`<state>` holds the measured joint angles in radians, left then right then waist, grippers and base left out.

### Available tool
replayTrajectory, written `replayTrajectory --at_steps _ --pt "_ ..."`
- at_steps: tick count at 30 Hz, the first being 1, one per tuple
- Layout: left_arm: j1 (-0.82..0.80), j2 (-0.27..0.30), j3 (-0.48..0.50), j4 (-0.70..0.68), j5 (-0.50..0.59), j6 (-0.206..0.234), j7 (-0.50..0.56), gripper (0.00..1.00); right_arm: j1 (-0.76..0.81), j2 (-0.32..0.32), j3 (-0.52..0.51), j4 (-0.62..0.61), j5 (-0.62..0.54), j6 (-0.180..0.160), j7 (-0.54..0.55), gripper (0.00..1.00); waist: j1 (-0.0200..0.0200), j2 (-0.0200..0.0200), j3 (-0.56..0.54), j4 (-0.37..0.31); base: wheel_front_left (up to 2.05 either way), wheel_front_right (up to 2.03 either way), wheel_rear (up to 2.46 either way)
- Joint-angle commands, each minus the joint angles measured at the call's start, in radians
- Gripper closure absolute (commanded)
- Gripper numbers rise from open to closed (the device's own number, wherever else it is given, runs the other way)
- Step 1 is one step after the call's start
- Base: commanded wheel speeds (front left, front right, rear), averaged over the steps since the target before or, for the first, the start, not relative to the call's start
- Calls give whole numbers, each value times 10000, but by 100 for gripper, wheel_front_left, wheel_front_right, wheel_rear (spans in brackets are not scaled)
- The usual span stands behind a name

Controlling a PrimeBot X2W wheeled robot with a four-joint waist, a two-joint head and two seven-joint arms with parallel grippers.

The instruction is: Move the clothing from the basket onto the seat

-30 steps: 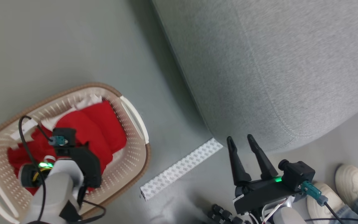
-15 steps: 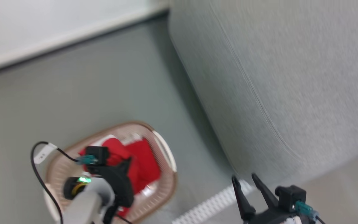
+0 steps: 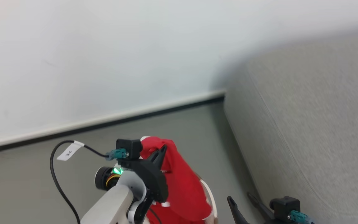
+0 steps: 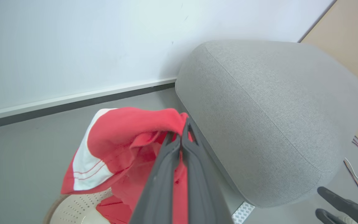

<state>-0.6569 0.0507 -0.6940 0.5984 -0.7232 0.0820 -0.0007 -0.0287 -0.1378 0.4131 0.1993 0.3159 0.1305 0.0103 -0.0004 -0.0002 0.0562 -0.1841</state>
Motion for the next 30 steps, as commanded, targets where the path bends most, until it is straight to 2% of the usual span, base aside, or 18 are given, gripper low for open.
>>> replayTrajectory --at_steps 1,10,23,27,30 --pt "-101 -10 -149 -176 -156 58 27 100 94 7 70 -79 86 4 84 0 4 2 -1730 1551 0 0 0" --pt "-686 -6 -539 -749 -150 212 239 100 -898 18 703 -17 -30 4 763 0 4 2 -1854 1769 0 0 0" --pt "-1119 -5 -1306 -1388 -709 322 664 100 -2272 245 1254 1522 760 4 1650 0 4 2 -1967 2172 0 0 0" --pt "-1276 -6 -1507 -1555 -808 413 711 100 -2537 361 1533 2022 1066 4 1603 0 4 2 -1974 2249 0 0 0" --pt "-1376 -11 -1677 -1779 -957 473 749 100 -2731 407 1608 2498 798 4 1485 0 4 2 -1992 2263 0 0 0"
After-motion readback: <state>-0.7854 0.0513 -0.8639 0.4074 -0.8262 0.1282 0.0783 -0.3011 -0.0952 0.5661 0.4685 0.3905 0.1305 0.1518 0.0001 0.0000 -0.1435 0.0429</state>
